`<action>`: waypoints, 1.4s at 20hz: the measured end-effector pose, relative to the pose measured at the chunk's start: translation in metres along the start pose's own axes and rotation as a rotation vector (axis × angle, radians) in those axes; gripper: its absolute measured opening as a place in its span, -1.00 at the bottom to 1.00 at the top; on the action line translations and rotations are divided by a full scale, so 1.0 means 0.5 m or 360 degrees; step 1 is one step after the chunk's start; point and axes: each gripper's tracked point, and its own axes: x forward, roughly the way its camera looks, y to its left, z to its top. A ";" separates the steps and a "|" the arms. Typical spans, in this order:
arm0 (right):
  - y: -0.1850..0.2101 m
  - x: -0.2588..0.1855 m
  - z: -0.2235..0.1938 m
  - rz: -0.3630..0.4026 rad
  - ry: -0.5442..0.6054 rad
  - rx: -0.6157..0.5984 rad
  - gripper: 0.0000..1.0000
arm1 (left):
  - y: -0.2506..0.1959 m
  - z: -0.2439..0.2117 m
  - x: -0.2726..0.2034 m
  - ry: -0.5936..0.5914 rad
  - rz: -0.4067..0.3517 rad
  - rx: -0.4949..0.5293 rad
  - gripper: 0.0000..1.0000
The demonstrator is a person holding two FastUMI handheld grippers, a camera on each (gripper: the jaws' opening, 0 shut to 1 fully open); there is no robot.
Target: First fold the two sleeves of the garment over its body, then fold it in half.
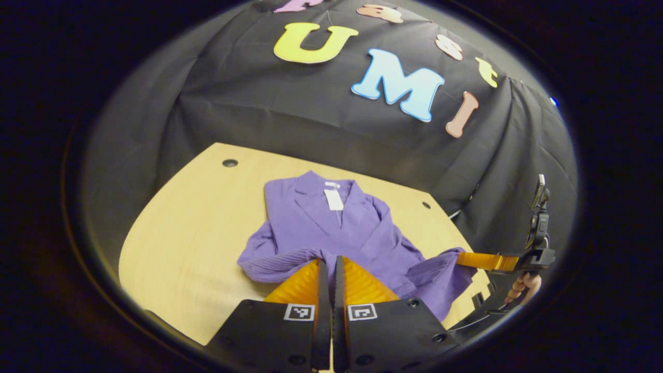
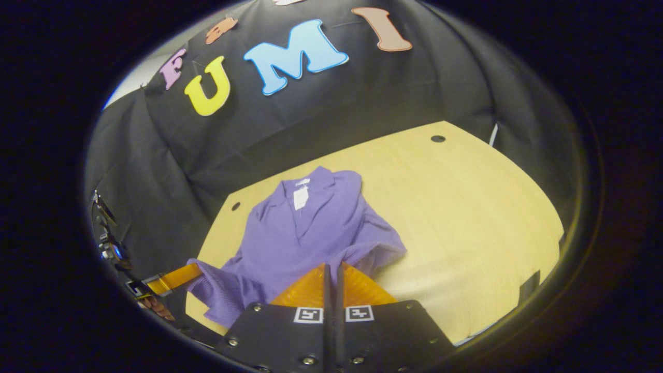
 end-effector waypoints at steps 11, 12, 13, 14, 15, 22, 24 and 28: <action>0.015 0.150 0.249 0.0169 -0.0115 0.0004 -0.98 | 0.065 0.235 0.146 -0.0248 0.0224 -0.0009 -0.82; 0.015 0.165 0.266 0.0179 -0.0119 0.0011 -0.98 | 0.072 0.250 0.164 -0.0258 0.0249 0.0006 -0.82; 0.015 0.180 0.285 0.0186 -0.0126 0.0019 -0.98 | 0.080 0.261 0.179 -0.0265 0.0275 0.0027 -0.82; 0.012 0.195 0.303 0.0189 -0.0136 0.0022 -0.98 | 0.087 0.272 0.194 -0.0277 0.0300 0.0049 -0.82; 0.009 0.211 0.321 0.0189 -0.0144 0.0017 -0.91 | 0.092 0.283 0.211 -0.0284 0.0321 0.0077 -0.82; -0.009 0.321 0.390 0.0180 -0.0189 0.0005 -0.98 | 0.126 0.358 0.328 -0.0359 0.0422 0.0200 -0.83; -0.016 0.358 0.398 0.0158 -0.0210 -0.0033 -0.98 | 0.136 0.364 0.366 -0.0362 0.0445 0.0266 -0.84; -0.041 0.438 0.410 0.0085 -0.0231 -0.0096 -0.98 | 0.162 0.370 0.440 -0.0368 0.0498 0.0347 -0.84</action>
